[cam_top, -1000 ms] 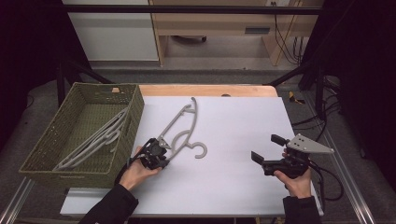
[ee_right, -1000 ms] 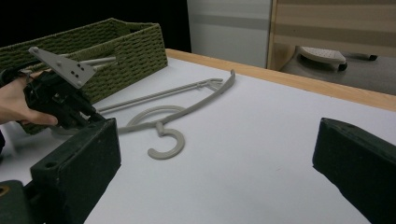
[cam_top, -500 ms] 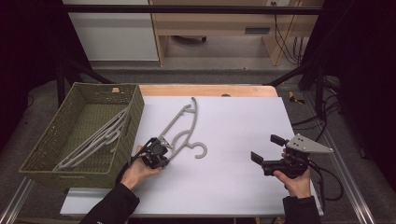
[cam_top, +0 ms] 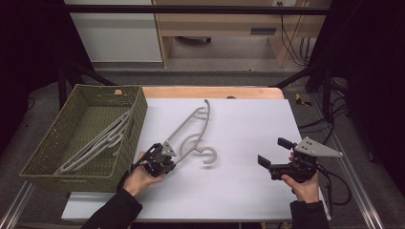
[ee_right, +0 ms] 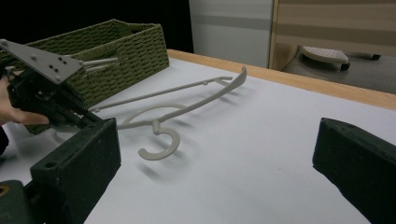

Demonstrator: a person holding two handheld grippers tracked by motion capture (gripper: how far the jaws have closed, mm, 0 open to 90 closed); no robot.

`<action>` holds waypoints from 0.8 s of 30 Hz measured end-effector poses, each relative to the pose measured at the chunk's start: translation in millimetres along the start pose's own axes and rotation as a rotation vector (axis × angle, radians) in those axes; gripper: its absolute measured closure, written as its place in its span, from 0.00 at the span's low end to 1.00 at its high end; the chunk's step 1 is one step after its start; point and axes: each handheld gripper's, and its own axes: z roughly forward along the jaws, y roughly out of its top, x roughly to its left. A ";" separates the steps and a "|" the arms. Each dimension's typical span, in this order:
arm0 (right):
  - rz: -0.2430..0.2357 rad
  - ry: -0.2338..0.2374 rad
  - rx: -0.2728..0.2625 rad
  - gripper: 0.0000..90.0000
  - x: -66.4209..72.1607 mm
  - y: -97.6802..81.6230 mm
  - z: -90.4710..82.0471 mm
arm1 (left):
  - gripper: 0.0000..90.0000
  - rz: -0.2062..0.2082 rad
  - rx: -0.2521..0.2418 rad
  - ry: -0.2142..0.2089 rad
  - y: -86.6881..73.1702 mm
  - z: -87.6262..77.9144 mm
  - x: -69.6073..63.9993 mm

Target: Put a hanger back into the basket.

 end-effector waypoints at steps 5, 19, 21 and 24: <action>-0.003 0.003 0.005 0.01 0.2 -0.5 1.3 | 0.92 -0.004 -0.047 -0.027 1.2 -14.6 -3.6; 0.001 -0.003 0.001 0.01 -0.9 -0.8 0.4 | 0.92 0.042 -0.148 -0.088 11.2 -60.6 -14.6; 0.001 -0.004 -0.003 0.01 -1.4 -0.5 -0.2 | 0.92 0.056 -0.160 -0.098 13.1 -69.8 -16.6; 0.002 -0.005 -0.005 0.01 -1.3 -0.4 -0.9 | 0.92 0.071 -0.168 -0.111 15.1 -81.1 -18.7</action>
